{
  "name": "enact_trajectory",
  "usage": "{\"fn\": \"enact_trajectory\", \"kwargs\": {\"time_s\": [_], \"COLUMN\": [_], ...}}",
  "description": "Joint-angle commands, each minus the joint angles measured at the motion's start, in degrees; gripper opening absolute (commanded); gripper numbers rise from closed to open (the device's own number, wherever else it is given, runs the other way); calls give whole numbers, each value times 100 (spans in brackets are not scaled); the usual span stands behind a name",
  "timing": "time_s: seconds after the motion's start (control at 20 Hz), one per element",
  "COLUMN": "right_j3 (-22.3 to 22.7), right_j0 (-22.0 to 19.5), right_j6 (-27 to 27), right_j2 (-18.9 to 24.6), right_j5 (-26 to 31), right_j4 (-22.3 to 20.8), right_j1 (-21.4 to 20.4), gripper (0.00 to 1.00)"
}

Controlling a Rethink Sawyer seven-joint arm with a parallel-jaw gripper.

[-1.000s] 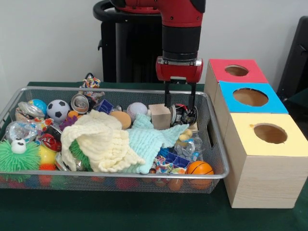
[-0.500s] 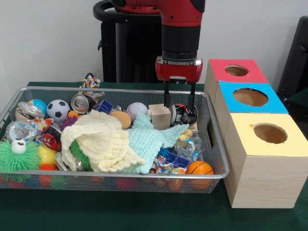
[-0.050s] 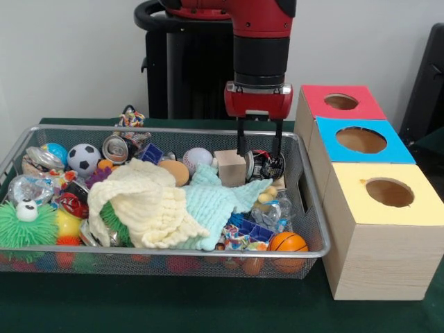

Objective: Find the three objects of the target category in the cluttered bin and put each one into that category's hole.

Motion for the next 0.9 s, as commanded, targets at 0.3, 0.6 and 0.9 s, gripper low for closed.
{"fn": "enact_trajectory", "kwargs": {"time_s": [0.3,0.6,0.9], "right_j3": [-682,-667,-752], "right_j0": [221,11,15], "right_j6": [347,321,182], "right_j2": [-461,-333,-479], "right_j5": [-2062,-2075,-1978], "right_j4": [-634,-753,-966], "right_j1": [935,1295,1270], "gripper": [100,100,100]}}
